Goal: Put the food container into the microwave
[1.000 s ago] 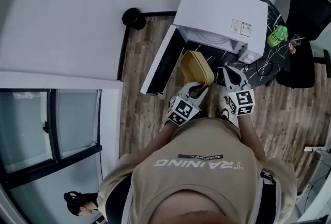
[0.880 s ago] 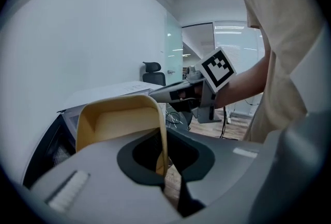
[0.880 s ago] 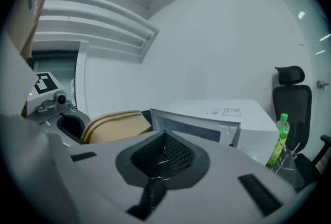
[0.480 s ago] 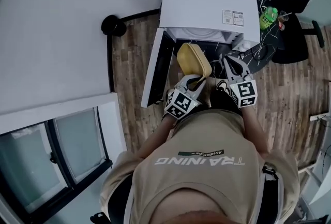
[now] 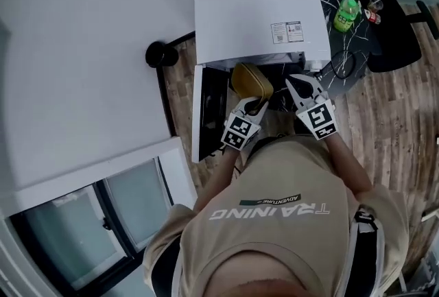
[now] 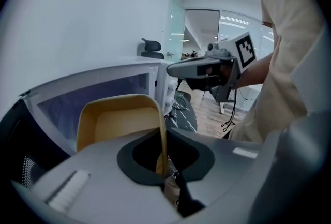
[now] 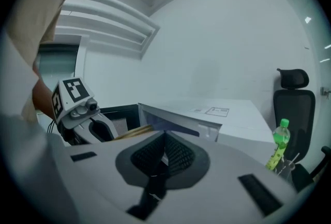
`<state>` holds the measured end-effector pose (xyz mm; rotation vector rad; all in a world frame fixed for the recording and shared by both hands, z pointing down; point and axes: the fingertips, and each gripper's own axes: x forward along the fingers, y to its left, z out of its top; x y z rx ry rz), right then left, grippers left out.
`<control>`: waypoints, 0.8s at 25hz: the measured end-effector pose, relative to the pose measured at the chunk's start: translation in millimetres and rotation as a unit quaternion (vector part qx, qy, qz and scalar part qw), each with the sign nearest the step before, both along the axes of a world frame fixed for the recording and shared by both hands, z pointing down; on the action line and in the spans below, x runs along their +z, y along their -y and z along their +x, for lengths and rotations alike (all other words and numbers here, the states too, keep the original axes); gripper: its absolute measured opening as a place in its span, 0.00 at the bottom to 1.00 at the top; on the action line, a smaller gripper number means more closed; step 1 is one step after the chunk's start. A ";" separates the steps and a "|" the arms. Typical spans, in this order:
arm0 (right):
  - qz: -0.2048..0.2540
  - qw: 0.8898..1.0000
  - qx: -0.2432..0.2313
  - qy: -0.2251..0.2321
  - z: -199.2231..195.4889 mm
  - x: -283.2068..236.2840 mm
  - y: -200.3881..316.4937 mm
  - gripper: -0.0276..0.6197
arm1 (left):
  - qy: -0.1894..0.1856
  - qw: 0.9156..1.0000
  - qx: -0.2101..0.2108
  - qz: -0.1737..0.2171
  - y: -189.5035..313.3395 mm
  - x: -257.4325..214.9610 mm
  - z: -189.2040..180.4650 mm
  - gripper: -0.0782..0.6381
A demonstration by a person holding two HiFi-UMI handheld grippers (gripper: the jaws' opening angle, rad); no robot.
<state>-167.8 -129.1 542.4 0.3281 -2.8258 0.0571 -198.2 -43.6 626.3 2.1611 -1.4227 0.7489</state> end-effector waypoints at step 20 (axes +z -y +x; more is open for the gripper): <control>0.033 0.999 -0.034 -0.020 16.1 -1.0 27.9 0.06 | 0.138 0.982 0.067 -0.108 105.2 60.0 -44.4 0.15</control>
